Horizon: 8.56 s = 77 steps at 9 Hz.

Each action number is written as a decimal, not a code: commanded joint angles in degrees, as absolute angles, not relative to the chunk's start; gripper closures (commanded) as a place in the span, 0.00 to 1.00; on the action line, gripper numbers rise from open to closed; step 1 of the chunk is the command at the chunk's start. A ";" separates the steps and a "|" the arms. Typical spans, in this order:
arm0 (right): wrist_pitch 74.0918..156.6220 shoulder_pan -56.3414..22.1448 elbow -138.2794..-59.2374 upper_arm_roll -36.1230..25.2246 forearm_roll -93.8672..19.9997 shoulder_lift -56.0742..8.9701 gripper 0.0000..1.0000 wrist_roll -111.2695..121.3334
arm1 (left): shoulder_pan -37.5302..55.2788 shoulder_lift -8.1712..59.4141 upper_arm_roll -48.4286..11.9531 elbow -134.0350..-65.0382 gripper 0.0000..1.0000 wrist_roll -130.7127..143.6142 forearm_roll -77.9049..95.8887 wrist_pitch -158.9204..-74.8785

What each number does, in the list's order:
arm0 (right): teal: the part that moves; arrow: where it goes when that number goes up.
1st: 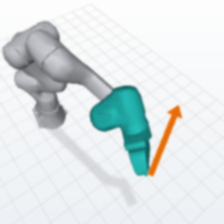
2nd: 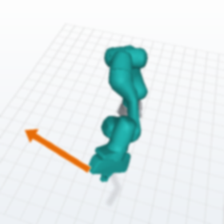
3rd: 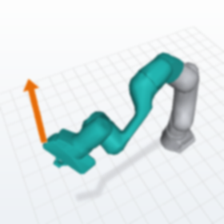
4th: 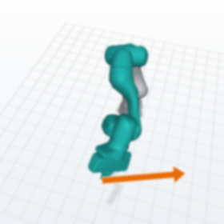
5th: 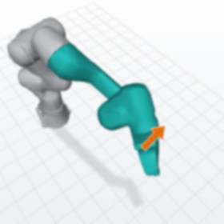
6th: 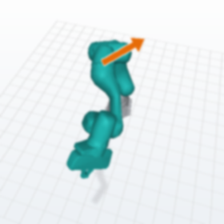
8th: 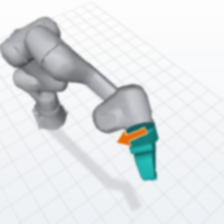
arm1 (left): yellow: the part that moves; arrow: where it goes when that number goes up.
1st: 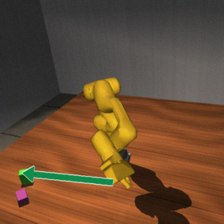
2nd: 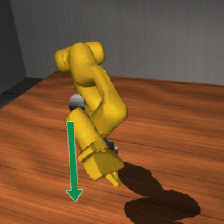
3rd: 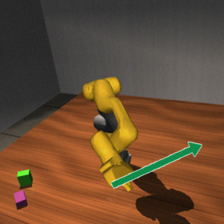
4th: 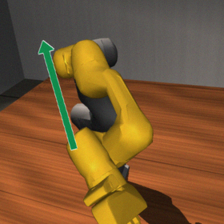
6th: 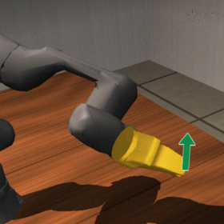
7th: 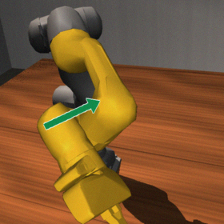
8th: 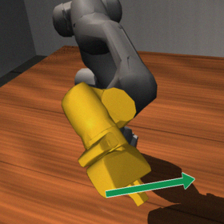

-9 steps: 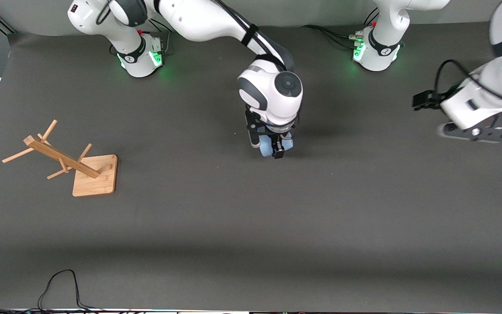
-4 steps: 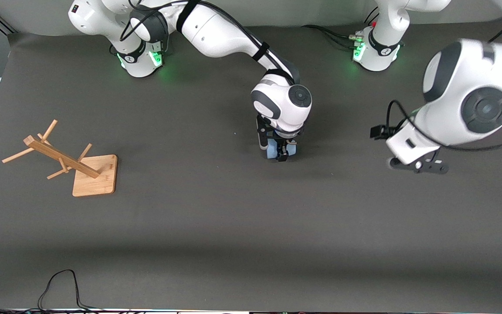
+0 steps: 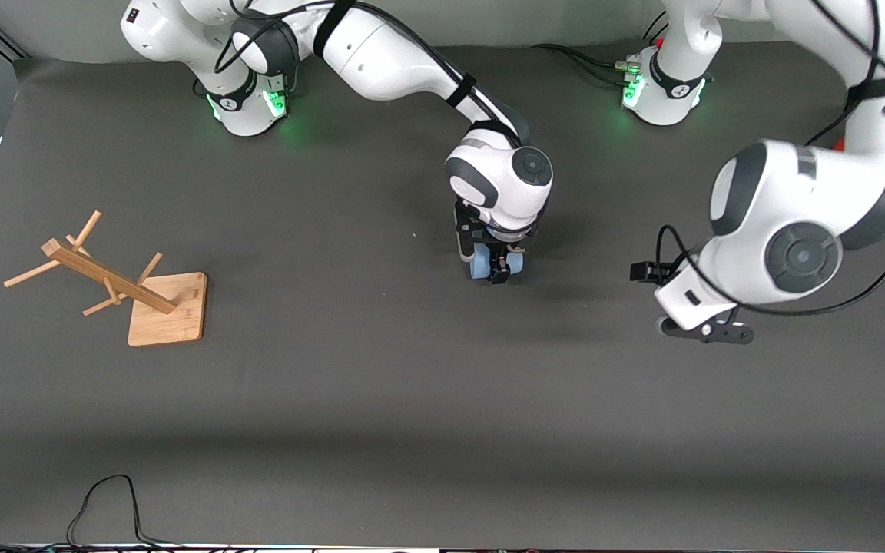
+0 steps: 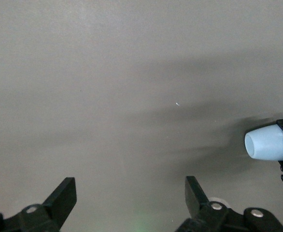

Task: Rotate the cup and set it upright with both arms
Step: 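Lower the cup onto the table and open the right gripper, then withdraw the right gripper while the left gripper reaches the lying cup, then grasp the cup rim with the left gripper and tilt it upright, then set the cup upright on the table with the left gripper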

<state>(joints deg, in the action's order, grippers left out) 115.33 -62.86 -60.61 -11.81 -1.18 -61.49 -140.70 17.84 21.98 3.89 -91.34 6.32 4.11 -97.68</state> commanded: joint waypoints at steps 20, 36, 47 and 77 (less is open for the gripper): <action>75.58 -28.69 -76.18 -13.01 -3.43 -13.12 0.00 -56.86 | 46.65 42.59 4.66 -70.21 0.00 30.93 -13.17 -92.94; 94.92 -1.79 -93.43 -5.82 1.06 0.00 0.00 5.80 | 58.89 60.03 4.66 -61.25 0.46 19.26 -33.13 -91.14; 94.48 0.79 -92.82 -1.50 0.62 -0.44 0.00 4.84 | 52.32 51.00 4.57 -58.36 1.00 9.58 -27.64 -87.63; 93.78 -0.18 -92.37 -1.67 -0.70 -0.97 0.00 3.87 | 40.87 25.66 5.01 -126.21 0.00 23.47 -2.72 -181.94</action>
